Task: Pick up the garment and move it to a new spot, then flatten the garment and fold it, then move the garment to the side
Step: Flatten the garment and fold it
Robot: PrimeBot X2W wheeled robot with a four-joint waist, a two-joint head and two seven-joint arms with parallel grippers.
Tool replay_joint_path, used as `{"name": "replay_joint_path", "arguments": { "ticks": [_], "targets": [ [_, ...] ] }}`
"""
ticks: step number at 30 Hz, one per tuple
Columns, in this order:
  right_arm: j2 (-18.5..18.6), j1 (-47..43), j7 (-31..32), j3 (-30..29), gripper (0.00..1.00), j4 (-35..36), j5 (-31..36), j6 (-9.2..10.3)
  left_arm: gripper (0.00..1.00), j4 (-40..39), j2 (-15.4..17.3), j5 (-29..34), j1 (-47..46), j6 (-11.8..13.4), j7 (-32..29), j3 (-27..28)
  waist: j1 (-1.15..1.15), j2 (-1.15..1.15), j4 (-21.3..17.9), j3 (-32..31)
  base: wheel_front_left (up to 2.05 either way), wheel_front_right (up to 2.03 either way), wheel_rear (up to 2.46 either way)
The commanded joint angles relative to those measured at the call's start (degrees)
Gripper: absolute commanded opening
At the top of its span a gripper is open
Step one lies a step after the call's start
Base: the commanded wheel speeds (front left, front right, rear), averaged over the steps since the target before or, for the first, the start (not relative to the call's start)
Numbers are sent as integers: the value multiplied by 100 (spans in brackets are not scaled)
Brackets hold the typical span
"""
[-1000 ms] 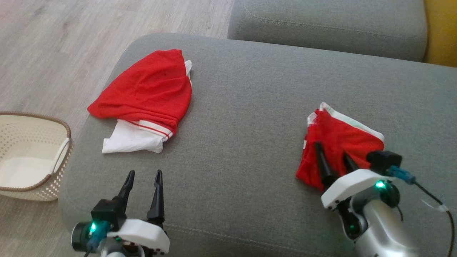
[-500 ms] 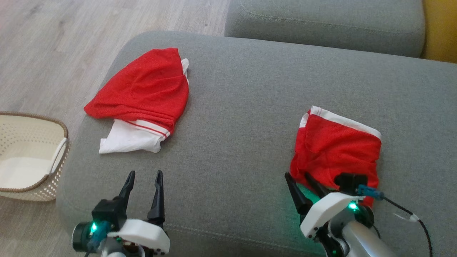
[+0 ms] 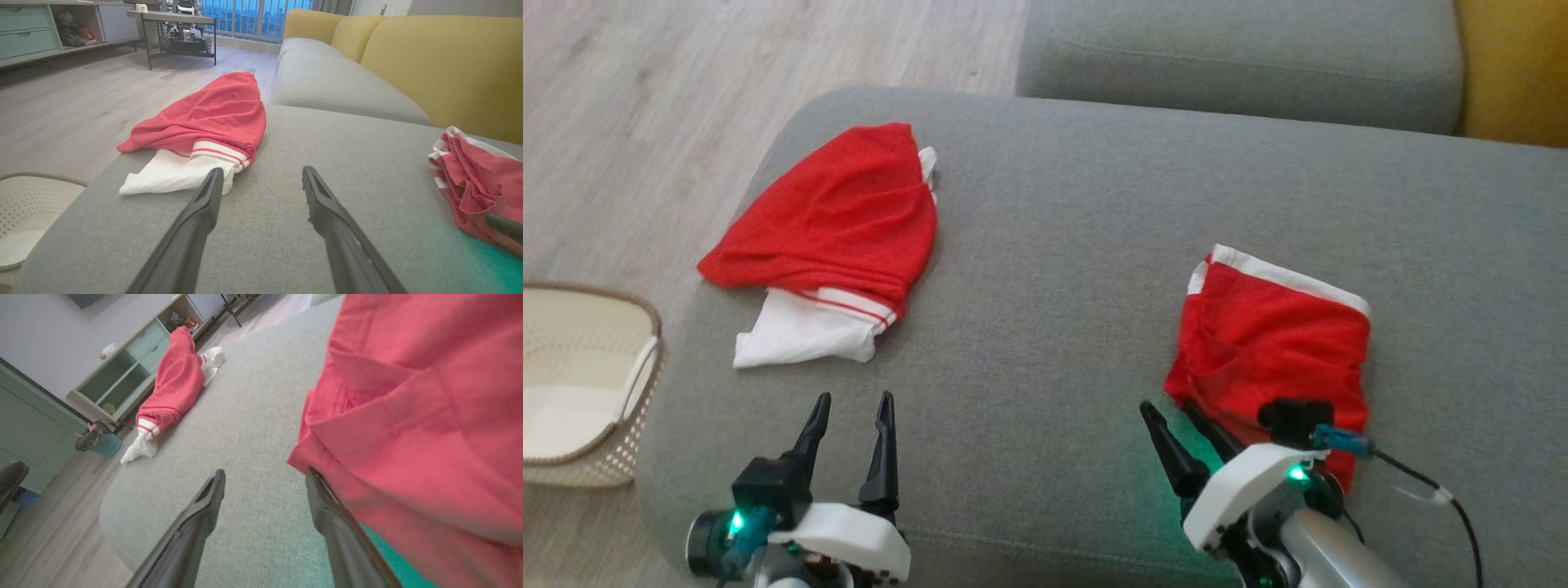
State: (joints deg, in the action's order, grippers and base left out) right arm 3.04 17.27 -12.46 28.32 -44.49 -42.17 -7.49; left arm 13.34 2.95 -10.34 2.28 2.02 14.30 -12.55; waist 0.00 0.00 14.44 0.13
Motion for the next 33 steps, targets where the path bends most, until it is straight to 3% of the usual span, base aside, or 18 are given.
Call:
{"name": "replay_joint_path", "arguments": {
  "ticks": [1,4,8,12,16,23,33],
  "targets": [
    [-16,256,-117,75,100,332,-4,0,100,-181,-7,-12,-141,31,70,185,0,0,-111,-93,0,0,0],
    [-16,247,-189,-154,100,605,296,0,100,-231,-7,3,-111,48,70,215,0,0,-225,-192,0,0,0],
    [122,198,-244,-956,100,1019,1820,0,100,-362,-7,9,-54,78,70,288,0,0,-384,-289,0,0,0],
    [63,-226,-250,-1993,100,1982,3204,0,100,-517,-7,-6,-31,106,70,317,0,0,-498,-307,0,0,0],
    [1,-778,-252,-2677,100,2906,4124,0,100,-629,-7,48,-6,139,70,268,0,0,-561,-298,0,0,0],
    [-14,-1433,-252,-3102,100,3524,4217,0,100,-817,-7,81,135,253,70,145,0,0,-603,-290,0,0,0],
    [-15,-1680,-253,-3211,100,3491,3783,0,100,-896,-7,222,311,200,70,165,0,0,-611,-262,0,0,0]
  ]
}}
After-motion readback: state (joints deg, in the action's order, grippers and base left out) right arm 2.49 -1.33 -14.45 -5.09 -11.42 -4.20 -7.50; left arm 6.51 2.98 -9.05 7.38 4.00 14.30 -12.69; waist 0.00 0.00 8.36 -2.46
